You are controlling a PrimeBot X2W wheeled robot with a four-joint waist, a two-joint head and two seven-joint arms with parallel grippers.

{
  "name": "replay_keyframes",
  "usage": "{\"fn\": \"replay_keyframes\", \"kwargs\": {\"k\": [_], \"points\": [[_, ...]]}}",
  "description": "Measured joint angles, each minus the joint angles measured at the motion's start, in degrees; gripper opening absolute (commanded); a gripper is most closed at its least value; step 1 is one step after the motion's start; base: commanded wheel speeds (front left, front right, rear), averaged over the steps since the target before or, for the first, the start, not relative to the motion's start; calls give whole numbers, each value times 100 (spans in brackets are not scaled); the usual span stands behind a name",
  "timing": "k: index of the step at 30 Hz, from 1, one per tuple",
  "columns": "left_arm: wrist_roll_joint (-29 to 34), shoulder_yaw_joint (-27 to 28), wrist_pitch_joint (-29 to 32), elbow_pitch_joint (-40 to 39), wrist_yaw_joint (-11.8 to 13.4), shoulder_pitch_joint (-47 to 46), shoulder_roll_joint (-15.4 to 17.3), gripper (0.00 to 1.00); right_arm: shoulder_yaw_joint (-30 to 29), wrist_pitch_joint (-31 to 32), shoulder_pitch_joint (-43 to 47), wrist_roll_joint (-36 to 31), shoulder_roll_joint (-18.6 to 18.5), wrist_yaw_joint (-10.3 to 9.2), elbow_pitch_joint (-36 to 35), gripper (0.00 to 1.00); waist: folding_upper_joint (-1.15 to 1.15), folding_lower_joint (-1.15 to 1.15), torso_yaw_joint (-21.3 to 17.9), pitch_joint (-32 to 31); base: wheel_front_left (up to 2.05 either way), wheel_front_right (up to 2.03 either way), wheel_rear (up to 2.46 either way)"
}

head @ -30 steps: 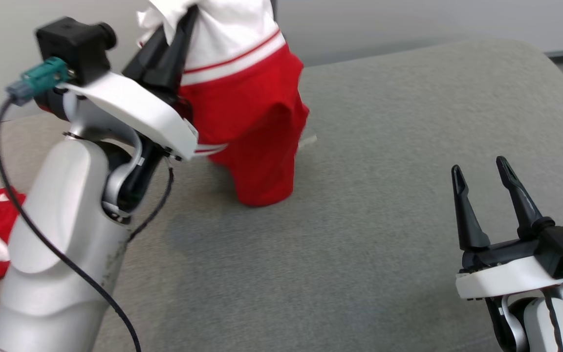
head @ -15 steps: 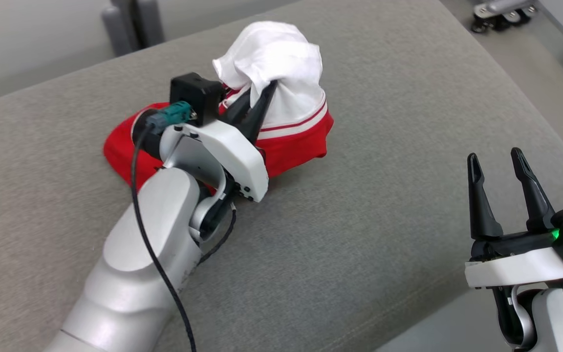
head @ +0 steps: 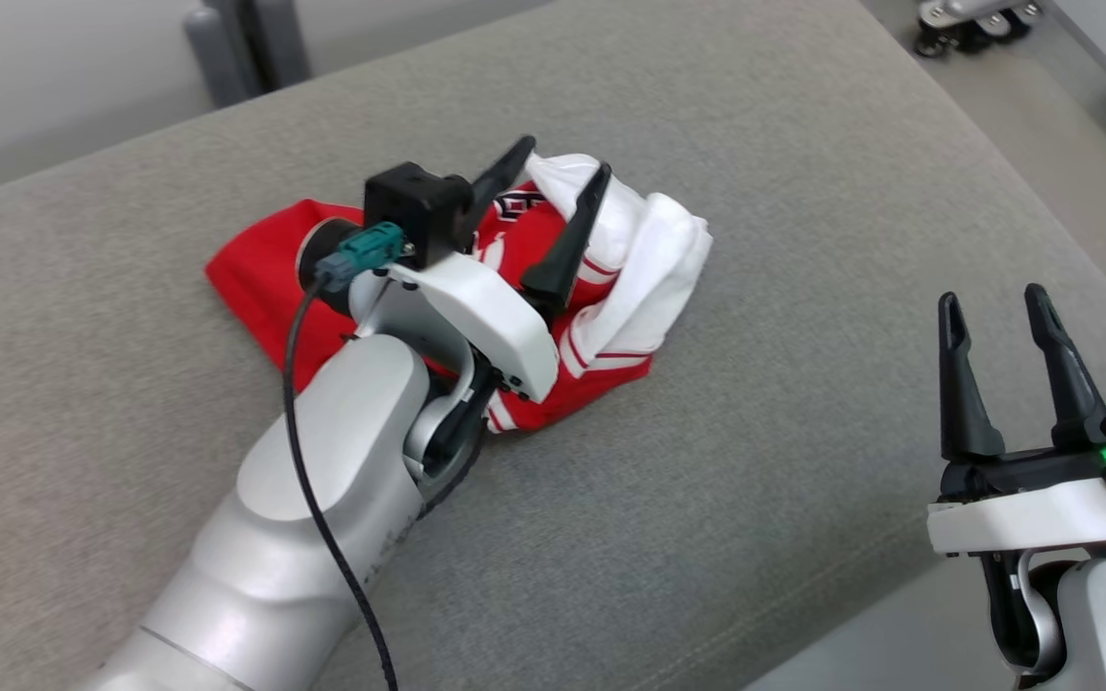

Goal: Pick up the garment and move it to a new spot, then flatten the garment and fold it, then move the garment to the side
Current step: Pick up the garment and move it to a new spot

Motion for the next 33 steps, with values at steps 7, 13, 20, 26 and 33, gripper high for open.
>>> {"fn": "replay_keyframes", "kwargs": {"k": [7, 13, 20, 26, 33], "points": [[77, 350, -698, -88, 191, 2, 376, 100, -54, -14, 27, -191, 2, 0, -232, 100, 0, 0, 496, -268, 0, 0, 0], [192, 850, -899, -671, 528, 685, 815, 100, -31, -14, 248, -363, 4, 0, -400, 100, 0, 0, 1056, -506, 0, 0, 0], [668, 1728, -921, -2070, 944, 2062, 1051, 100, 97, 12, 380, -534, 2, 0, -535, 100, 0, 0, 1662, -747, 0, 0, 0], [1236, 2471, -921, -2740, 948, 3605, 684, 100, 40, 71, 589, -548, 0, 0, -571, 100, 0, 0, 1988, -1009, 0, 0, 0], [1749, 3144, -921, -2984, 669, 4268, 201, 100, 52, 73, 715, -548, 0, 0, -586, 100, 0, 0, 2113, -1091, 0, 0, 0]]}}
